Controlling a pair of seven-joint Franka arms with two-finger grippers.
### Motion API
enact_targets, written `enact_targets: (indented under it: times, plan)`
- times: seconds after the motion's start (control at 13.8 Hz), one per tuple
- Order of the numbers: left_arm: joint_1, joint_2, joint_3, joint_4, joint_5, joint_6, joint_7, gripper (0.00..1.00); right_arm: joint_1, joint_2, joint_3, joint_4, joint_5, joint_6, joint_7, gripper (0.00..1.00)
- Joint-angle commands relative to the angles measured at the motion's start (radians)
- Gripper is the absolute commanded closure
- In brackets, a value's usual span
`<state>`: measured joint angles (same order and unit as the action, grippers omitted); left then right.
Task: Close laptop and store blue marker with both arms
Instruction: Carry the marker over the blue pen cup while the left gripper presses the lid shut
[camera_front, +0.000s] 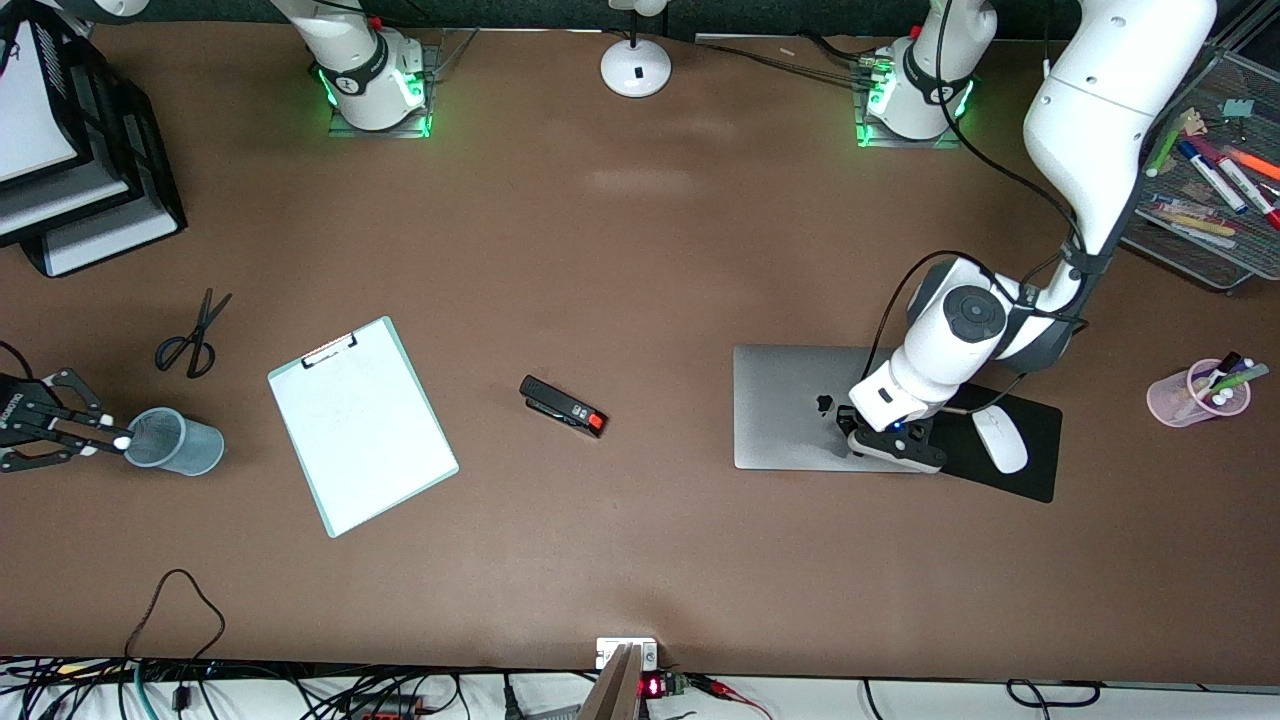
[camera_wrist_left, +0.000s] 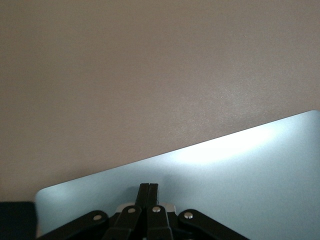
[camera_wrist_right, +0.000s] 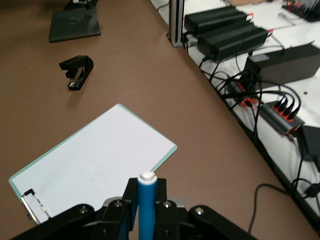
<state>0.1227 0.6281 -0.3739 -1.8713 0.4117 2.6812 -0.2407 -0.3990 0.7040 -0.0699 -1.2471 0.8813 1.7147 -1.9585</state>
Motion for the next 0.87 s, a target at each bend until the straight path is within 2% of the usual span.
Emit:
enact_targets:
  times: [0.0, 0.22, 0.29, 0.36, 0.43, 0.51, 0.58, 0.65, 0.8]
  plan:
    - [0.0, -0.099, -0.025, -0.005, 0.019, -0.144, -0.002, 0.98, -0.043, 0.048, 0.013, 0.038, 0.079, -0.061, -0.052, 1.0]
    - [0.006, -0.186, -0.057, 0.006, 0.015, -0.34, 0.004, 0.92, -0.057, 0.101, 0.013, 0.038, 0.157, -0.073, -0.127, 1.0]
    - [0.008, -0.215, -0.074, 0.007, 0.013, -0.406, 0.007, 0.83, -0.058, 0.12, 0.013, 0.038, 0.168, -0.073, -0.141, 1.0]
    - [0.008, -0.246, -0.088, 0.007, 0.012, -0.469, 0.007, 0.64, -0.066, 0.133, 0.013, 0.038, 0.17, -0.073, -0.143, 1.0]
    - [0.008, -0.266, -0.092, 0.018, 0.012, -0.518, 0.009, 0.41, -0.067, 0.135, 0.013, 0.038, 0.168, -0.073, -0.151, 1.0]
    - [0.009, -0.28, -0.109, 0.029, 0.004, -0.571, 0.018, 0.3, -0.07, 0.135, 0.013, 0.038, 0.17, -0.073, -0.163, 0.99]
    - [0.012, -0.295, -0.114, 0.04, -0.013, -0.611, 0.032, 0.14, -0.075, 0.14, 0.013, 0.038, 0.168, -0.076, -0.166, 0.98]
    - [0.014, -0.315, -0.114, 0.053, -0.049, -0.648, 0.058, 0.02, -0.084, 0.144, 0.012, 0.037, 0.168, -0.085, -0.172, 0.98]
    - [0.021, -0.346, -0.112, 0.098, -0.167, -0.743, 0.113, 0.0, -0.095, 0.164, 0.012, 0.037, 0.166, -0.095, -0.184, 0.98]
